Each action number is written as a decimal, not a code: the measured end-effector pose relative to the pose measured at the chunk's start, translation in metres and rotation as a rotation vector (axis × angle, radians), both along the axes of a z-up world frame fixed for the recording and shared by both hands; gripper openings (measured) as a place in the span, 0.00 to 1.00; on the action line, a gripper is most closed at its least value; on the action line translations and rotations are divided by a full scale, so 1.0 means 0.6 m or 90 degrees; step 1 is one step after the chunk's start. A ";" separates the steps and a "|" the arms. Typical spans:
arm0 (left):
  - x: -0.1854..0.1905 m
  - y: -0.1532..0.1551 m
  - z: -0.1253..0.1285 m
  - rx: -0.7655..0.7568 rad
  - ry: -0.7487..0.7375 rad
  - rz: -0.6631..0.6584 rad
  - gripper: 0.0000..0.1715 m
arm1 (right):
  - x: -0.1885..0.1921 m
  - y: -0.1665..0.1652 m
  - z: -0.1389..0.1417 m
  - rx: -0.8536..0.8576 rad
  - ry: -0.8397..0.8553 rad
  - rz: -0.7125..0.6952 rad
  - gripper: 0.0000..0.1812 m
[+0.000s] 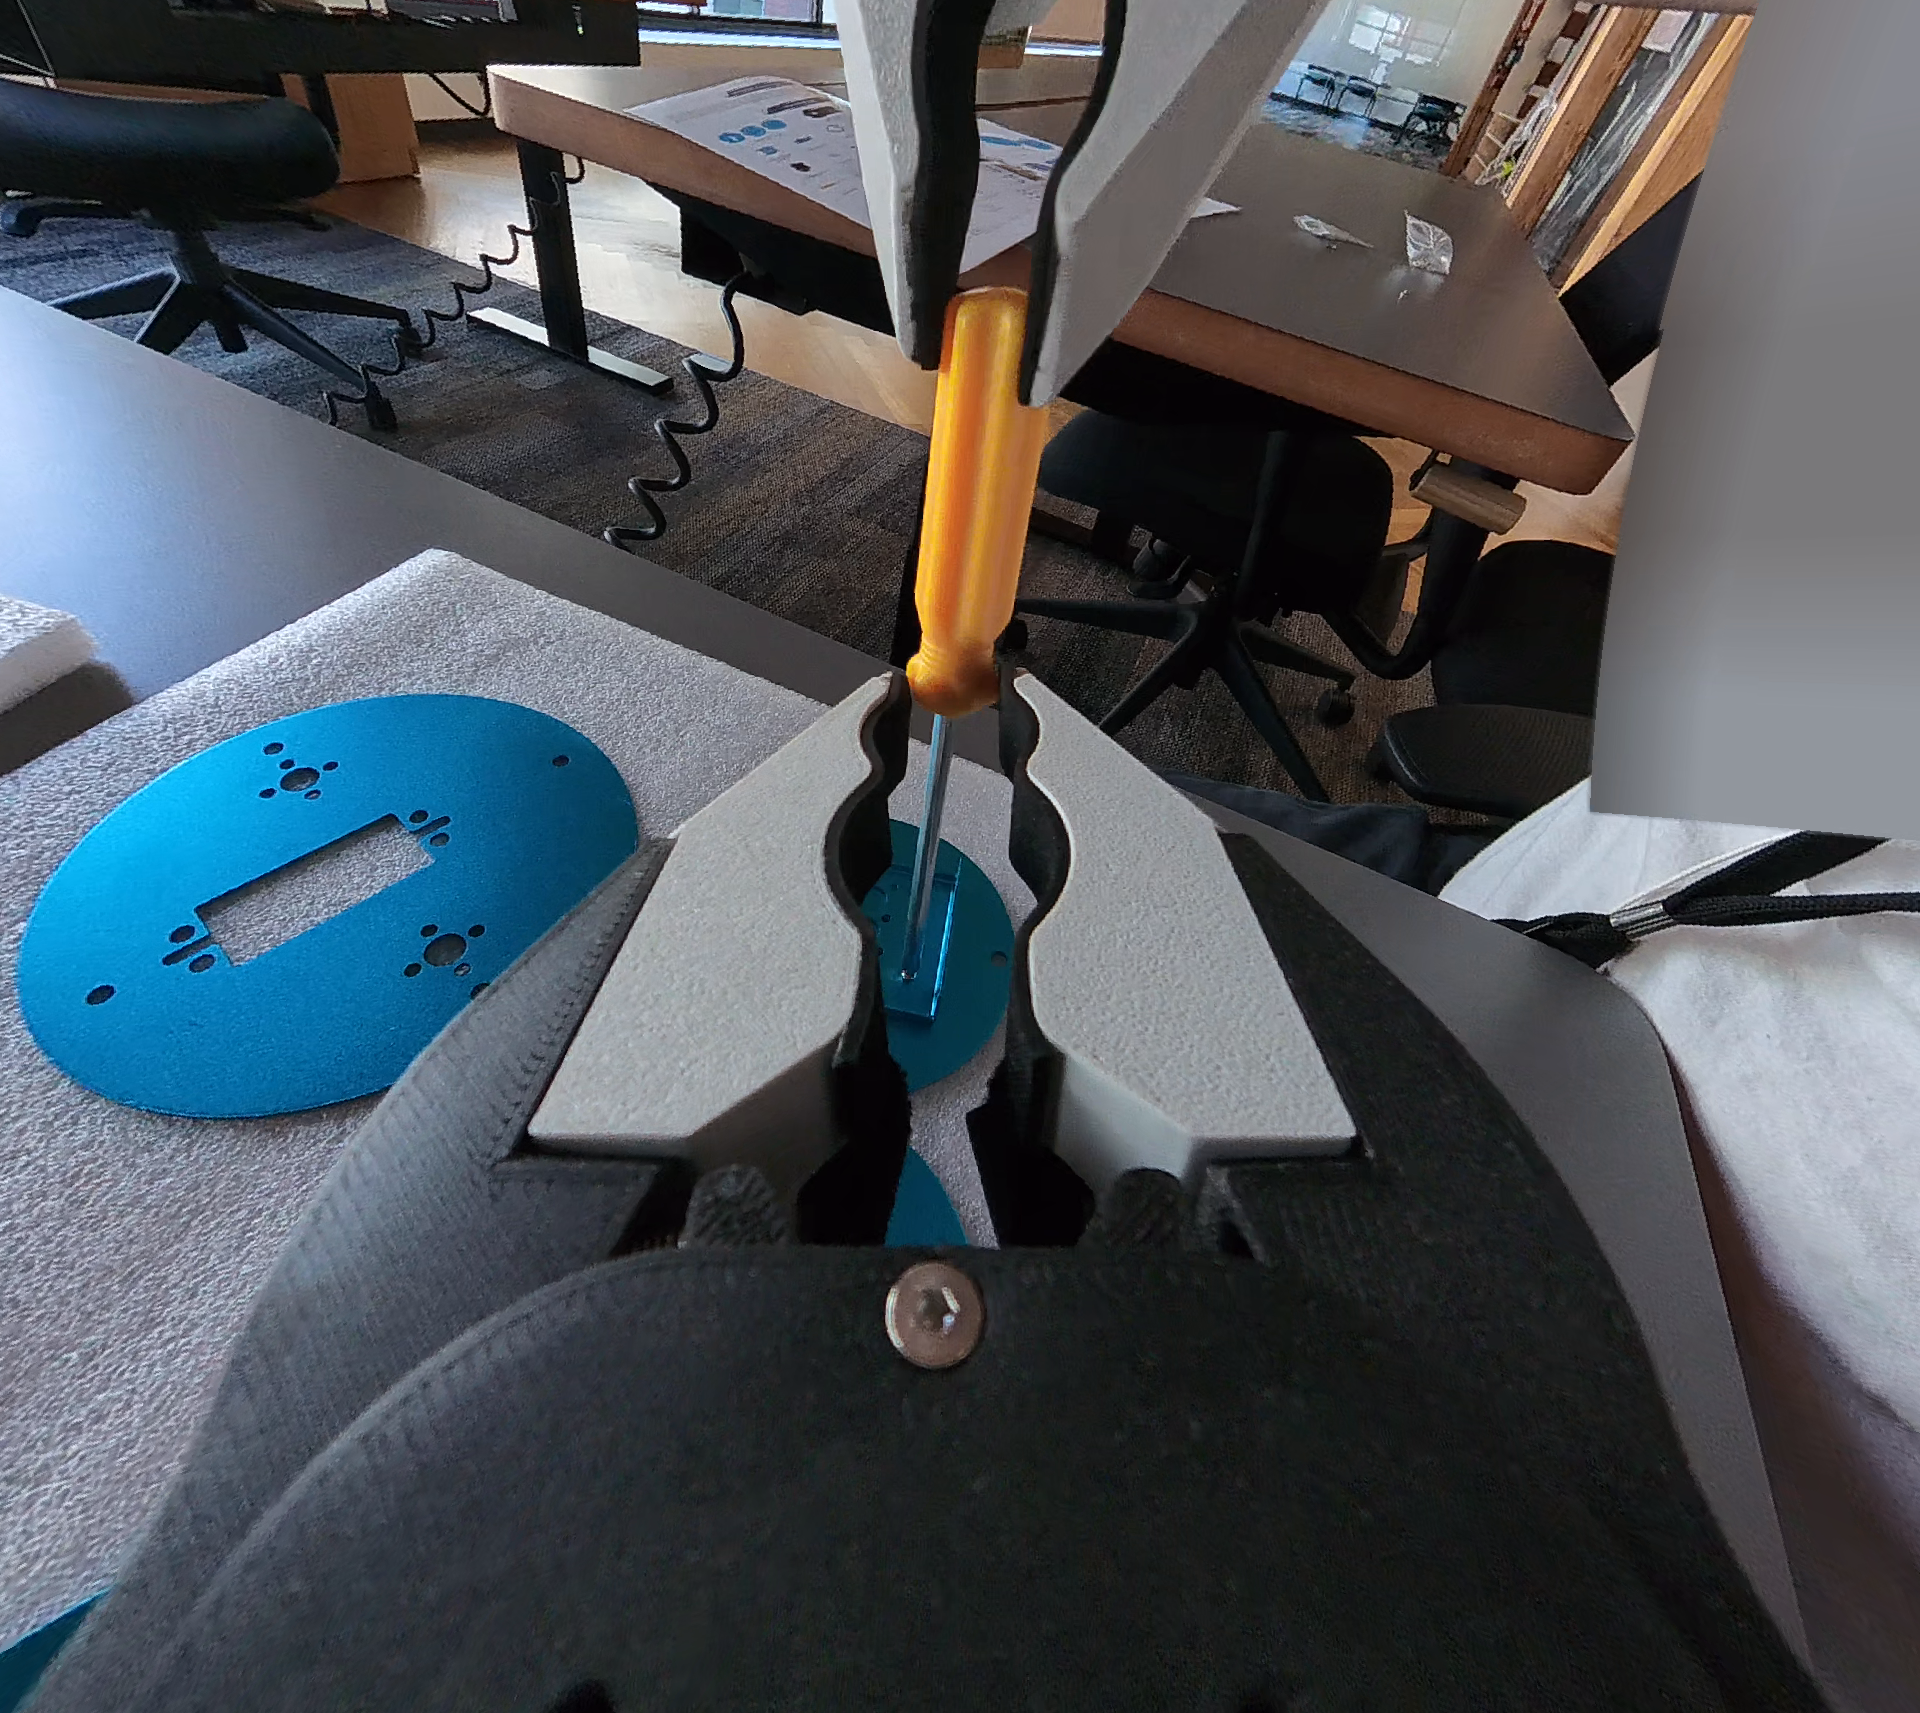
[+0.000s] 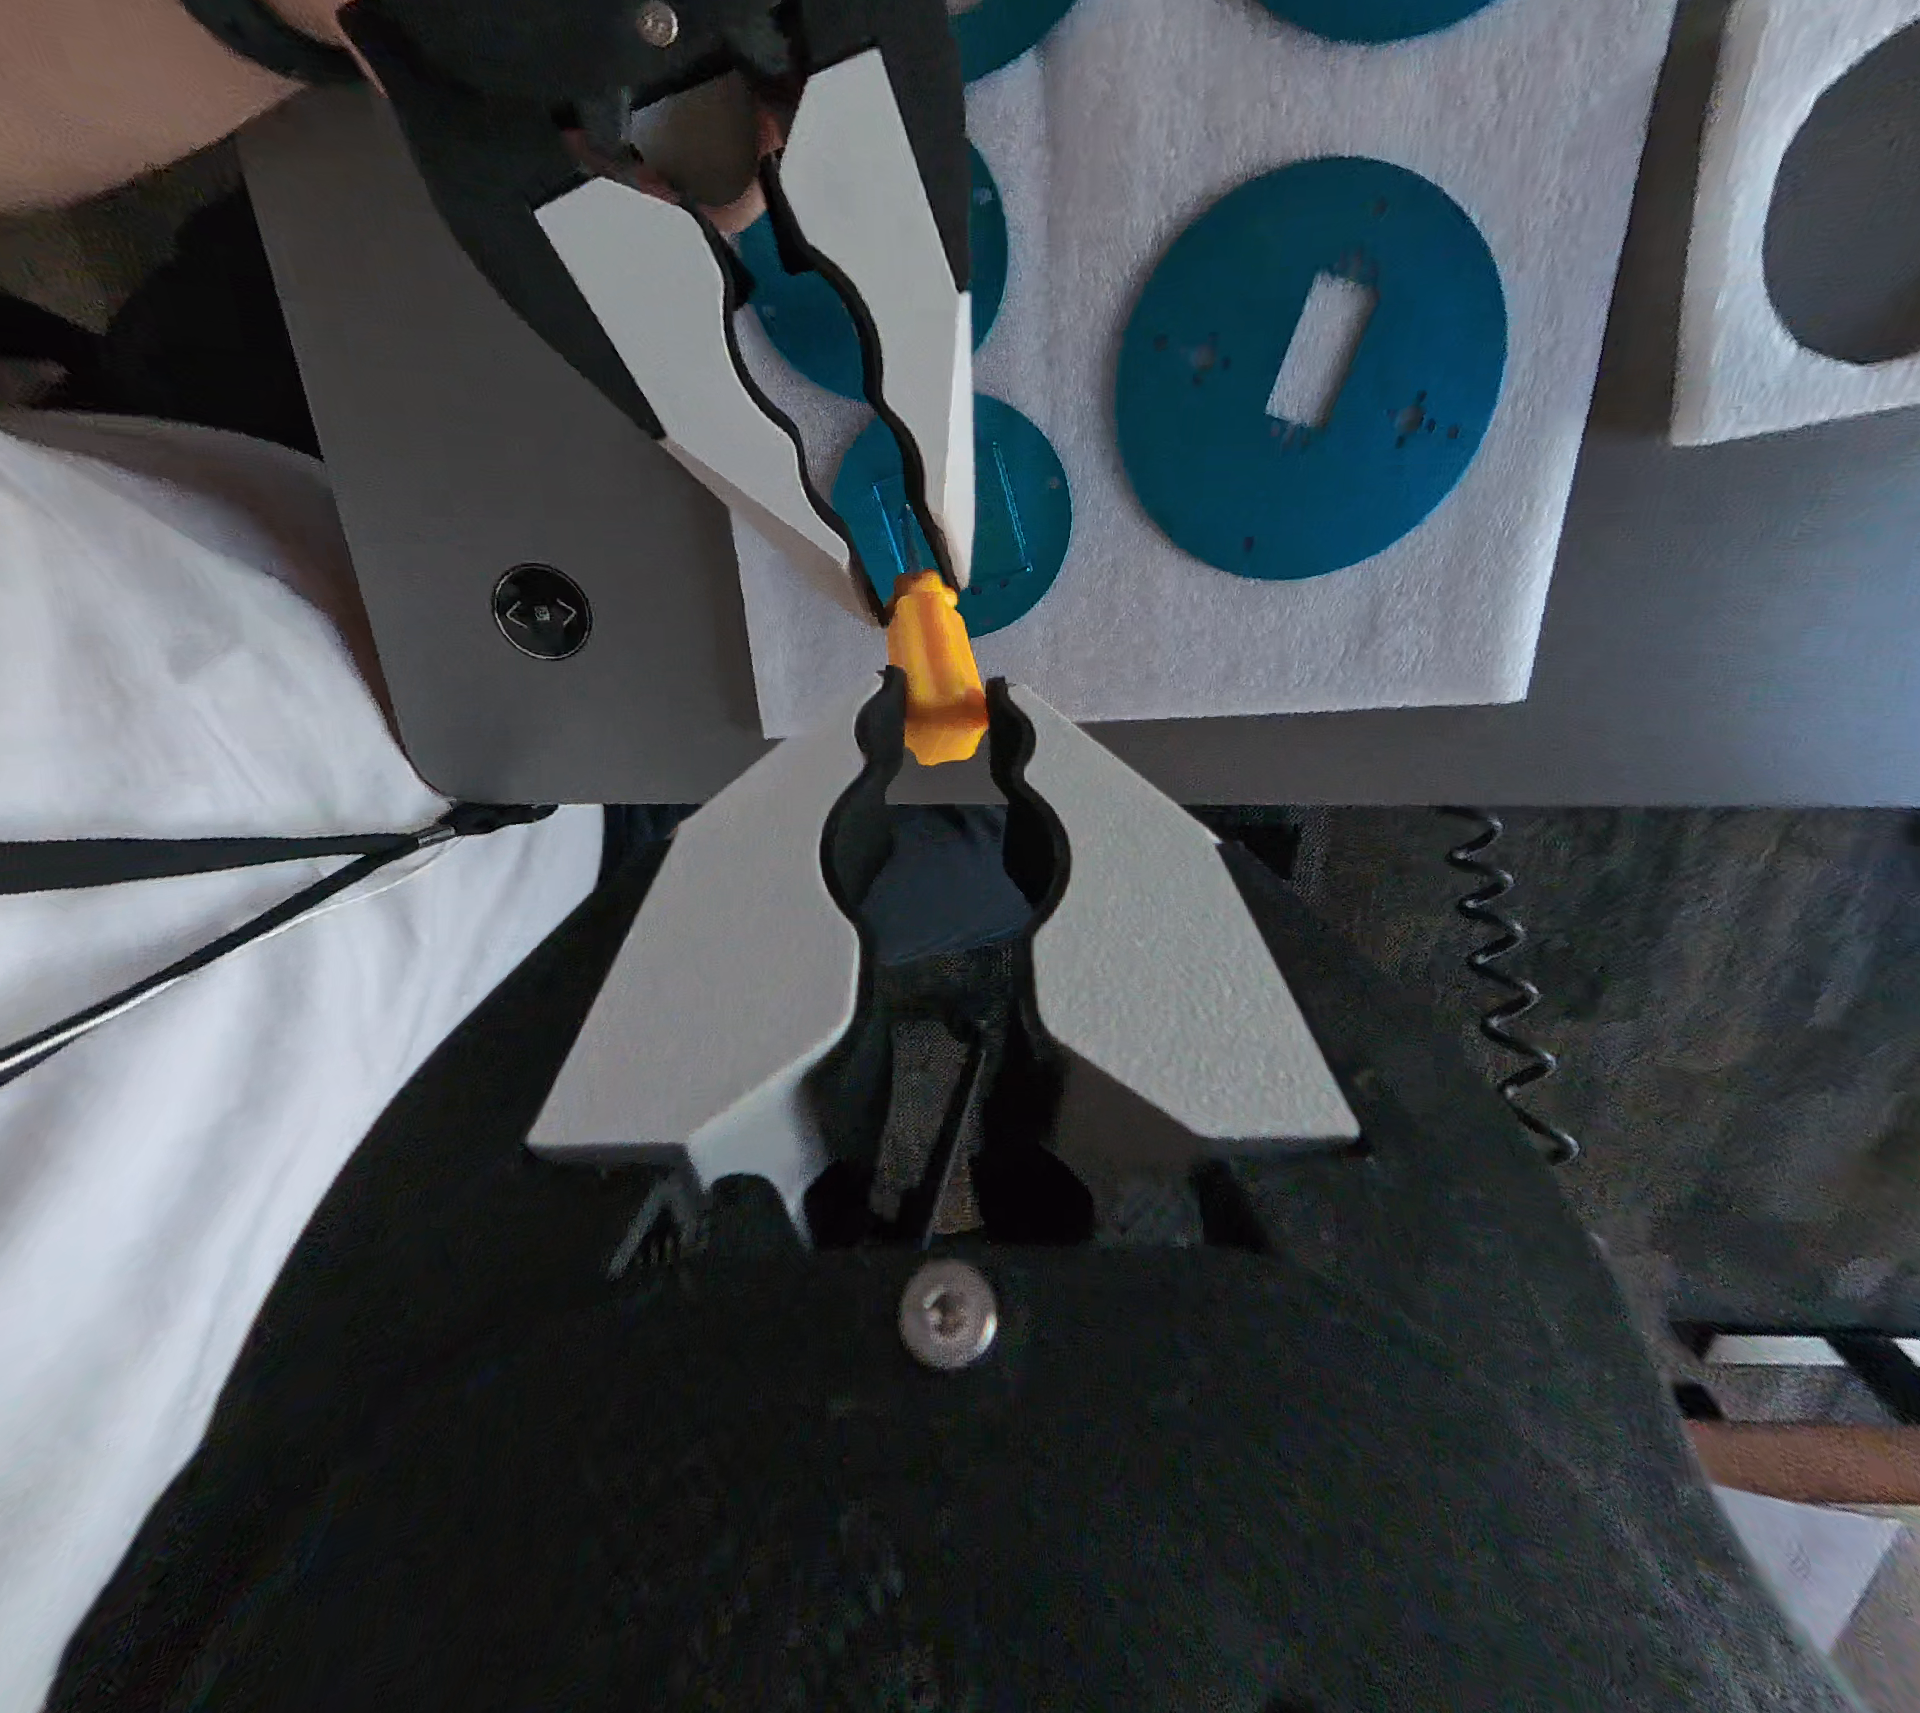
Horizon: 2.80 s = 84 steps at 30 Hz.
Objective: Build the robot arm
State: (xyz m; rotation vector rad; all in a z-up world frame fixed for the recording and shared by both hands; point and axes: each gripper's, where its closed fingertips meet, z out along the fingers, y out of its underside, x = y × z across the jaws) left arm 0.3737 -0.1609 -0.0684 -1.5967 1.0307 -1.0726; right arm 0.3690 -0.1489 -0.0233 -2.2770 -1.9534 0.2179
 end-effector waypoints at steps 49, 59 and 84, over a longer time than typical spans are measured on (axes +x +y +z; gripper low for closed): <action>-0.002 -0.001 -0.002 -0.008 -0.001 -0.003 0.06 | 0.015 -0.012 0.007 0.085 0.090 0.443 0.29; -0.006 -0.004 -0.002 -0.011 -0.008 -0.007 0.06 | 0.009 -0.011 -0.009 0.077 0.090 0.440 0.13; -0.007 0.007 0.001 0.018 0.006 0.022 0.09 | 0.002 0.003 -0.013 -0.029 0.015 0.080 0.14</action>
